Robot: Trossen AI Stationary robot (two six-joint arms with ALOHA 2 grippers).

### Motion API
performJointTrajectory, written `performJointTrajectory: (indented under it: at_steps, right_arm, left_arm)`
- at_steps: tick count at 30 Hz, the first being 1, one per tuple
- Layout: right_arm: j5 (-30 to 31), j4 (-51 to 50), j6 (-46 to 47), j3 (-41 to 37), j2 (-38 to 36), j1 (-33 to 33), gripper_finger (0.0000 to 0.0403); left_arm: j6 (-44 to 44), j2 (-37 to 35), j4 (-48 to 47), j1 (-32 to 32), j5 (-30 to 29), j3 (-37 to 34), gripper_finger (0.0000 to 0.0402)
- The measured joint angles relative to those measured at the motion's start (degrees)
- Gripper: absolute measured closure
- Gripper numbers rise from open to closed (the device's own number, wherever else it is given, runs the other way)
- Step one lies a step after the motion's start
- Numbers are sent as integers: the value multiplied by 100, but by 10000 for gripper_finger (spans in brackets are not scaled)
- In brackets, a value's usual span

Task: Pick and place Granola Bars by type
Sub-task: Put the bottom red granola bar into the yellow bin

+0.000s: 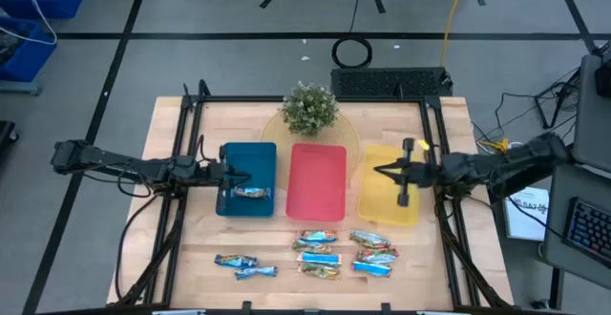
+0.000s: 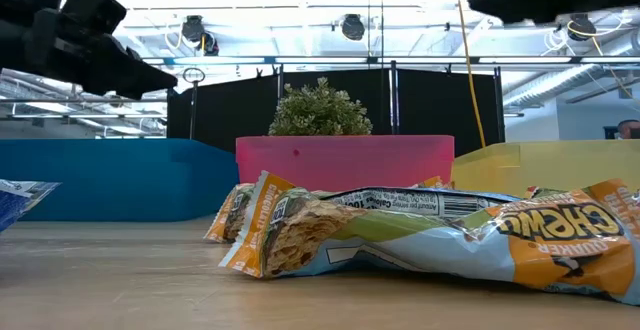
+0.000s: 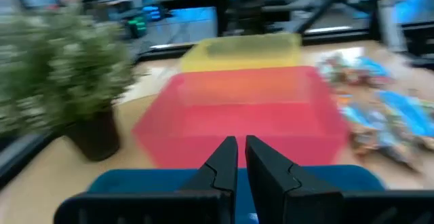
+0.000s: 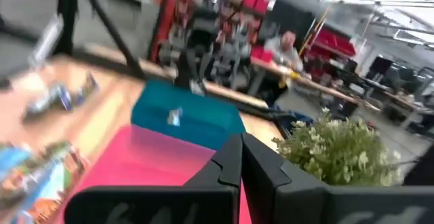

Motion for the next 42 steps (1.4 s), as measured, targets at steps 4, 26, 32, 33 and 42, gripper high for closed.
performJointTrajectory:
  at_steps: [4, 26, 32, 33, 42]
  right_arm:
    - [1457, -795, -224, 1264, 1745, 772, 403]
    - [3429, -4743, 3182, 6613, 7299, 3727, 354]
    - [1645, -6405, 5865, 7140, 7974, 3604, 349]
    - [1366, -6667, 6359, 7145, 7990, 3592, 346]
    - [-635, -7552, 8273, 7039, 8000, 3598, 269]
  left_arm:
    - [-242, 3, -8, 2, -486, 0, 362]
    - [-875, 3, -309, 2, -417, 0, 362]
    - [-1125, 3, -500, -6, -78, 0, 362]
    - [-1123, 3, -535, -9, 31, 0, 362]
    - [-1101, 3, -610, -9, 272, 0, 362]
